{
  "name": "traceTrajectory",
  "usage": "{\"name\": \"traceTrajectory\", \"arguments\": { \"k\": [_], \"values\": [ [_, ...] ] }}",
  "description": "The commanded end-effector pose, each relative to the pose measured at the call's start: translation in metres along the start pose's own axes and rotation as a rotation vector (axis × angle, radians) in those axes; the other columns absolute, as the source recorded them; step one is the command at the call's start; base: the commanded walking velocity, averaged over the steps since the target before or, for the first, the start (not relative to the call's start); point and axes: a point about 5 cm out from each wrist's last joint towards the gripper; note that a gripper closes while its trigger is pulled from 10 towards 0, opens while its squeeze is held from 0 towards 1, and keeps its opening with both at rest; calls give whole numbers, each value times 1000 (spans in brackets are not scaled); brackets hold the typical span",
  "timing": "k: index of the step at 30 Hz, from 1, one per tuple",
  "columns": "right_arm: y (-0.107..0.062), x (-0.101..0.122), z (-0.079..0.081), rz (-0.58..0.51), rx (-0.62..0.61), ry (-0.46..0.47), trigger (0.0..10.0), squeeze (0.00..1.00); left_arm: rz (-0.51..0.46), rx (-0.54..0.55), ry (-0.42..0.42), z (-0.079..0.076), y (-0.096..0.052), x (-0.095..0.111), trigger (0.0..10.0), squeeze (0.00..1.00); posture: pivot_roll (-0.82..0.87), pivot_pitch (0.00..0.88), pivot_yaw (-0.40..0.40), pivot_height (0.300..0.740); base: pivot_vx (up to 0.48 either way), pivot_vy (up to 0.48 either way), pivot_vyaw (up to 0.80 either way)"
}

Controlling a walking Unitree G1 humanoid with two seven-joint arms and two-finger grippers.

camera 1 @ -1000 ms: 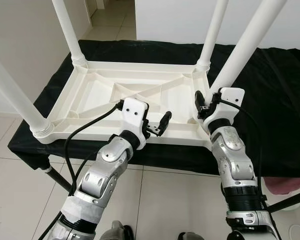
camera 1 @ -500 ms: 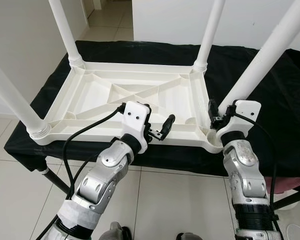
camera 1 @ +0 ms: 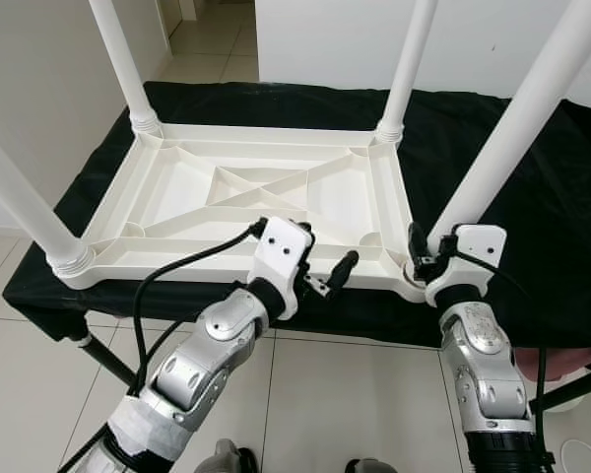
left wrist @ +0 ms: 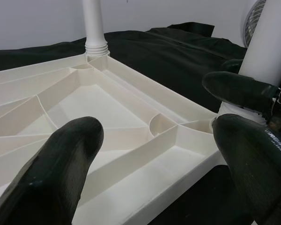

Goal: Building children table

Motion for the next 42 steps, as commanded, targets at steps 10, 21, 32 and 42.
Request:
{"name": "traceTrajectory", "arguments": {
  "k": [10,21,32,42],
  "values": [
    [5,-15,4,38,21,-16,10000,0,-33,-312,18,-16,-3,3,10000,0,-96,78,40,740,0,0,0],
    [-4,-29,14,67,198,-105,10000,0,-35,-317,23,-15,-4,5,10000,0,-95,80,49,740,0,0,0],
    [-17,-36,2,93,284,-81,10000,0,-37,-340,24,-13,-5,4,10000,0,-102,85,57,740,0,0,0],
    [-13,-53,-12,207,163,126,10000,0,-39,-341,25,-13,-5,5,10000,0,-102,85,57,740,0,0,0]
  ]
}}
Point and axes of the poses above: a point about 5 cm out from each wrist's last joint towards the gripper, its own y axis pointing out of the wrist towards the gripper, its own x axis along the axis of the wrist's last joint, z = x × y, and after that the axes turned 7 degrees about y, right-handed
